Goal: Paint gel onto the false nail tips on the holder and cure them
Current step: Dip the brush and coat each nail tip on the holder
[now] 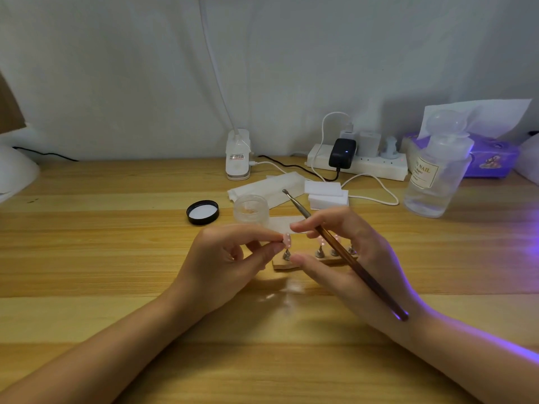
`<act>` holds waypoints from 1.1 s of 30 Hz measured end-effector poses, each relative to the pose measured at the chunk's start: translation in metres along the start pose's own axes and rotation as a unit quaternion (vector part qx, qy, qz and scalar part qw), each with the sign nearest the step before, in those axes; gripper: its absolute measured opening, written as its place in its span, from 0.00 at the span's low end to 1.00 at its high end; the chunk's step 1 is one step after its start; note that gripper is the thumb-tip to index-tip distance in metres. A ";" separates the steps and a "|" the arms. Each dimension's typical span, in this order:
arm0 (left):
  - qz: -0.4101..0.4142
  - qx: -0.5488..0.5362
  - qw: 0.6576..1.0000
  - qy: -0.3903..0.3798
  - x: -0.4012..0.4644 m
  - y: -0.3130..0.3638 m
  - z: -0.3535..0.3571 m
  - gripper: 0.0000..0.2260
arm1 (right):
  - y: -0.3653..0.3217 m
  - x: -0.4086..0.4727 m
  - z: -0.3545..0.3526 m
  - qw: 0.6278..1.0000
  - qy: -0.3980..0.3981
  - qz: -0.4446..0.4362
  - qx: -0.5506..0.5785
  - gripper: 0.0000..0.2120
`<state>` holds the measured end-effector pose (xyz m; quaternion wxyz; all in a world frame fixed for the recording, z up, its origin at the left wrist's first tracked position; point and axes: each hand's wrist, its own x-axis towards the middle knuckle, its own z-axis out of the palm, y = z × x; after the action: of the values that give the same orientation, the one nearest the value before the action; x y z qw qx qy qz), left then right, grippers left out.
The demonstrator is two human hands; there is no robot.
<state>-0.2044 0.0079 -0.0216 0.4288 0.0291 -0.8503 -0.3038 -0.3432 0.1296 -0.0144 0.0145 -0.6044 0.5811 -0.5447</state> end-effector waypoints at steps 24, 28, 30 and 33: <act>-0.125 0.056 0.988 -0.072 0.002 0.006 0.003 0.20 | 0.014 0.010 -0.012 0.996 -0.040 0.043 -0.064 0.09; -0.153 0.081 0.979 -0.107 0.001 0.005 0.005 0.23 | 0.014 0.010 -0.011 0.995 -0.041 0.021 -0.091 0.08; -0.153 0.094 0.977 -0.115 0.001 0.004 0.005 0.23 | 0.013 0.011 -0.011 0.994 -0.046 0.017 -0.096 0.09; -0.151 0.099 0.976 -0.120 0.001 0.003 0.005 0.23 | 0.012 0.011 -0.010 0.992 -0.056 0.002 -0.110 0.07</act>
<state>-0.2080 0.0132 -0.0216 0.2681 0.1625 -0.9071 -0.2808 -0.3614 0.1236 -0.0114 -0.0186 -0.6310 0.6371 -0.4423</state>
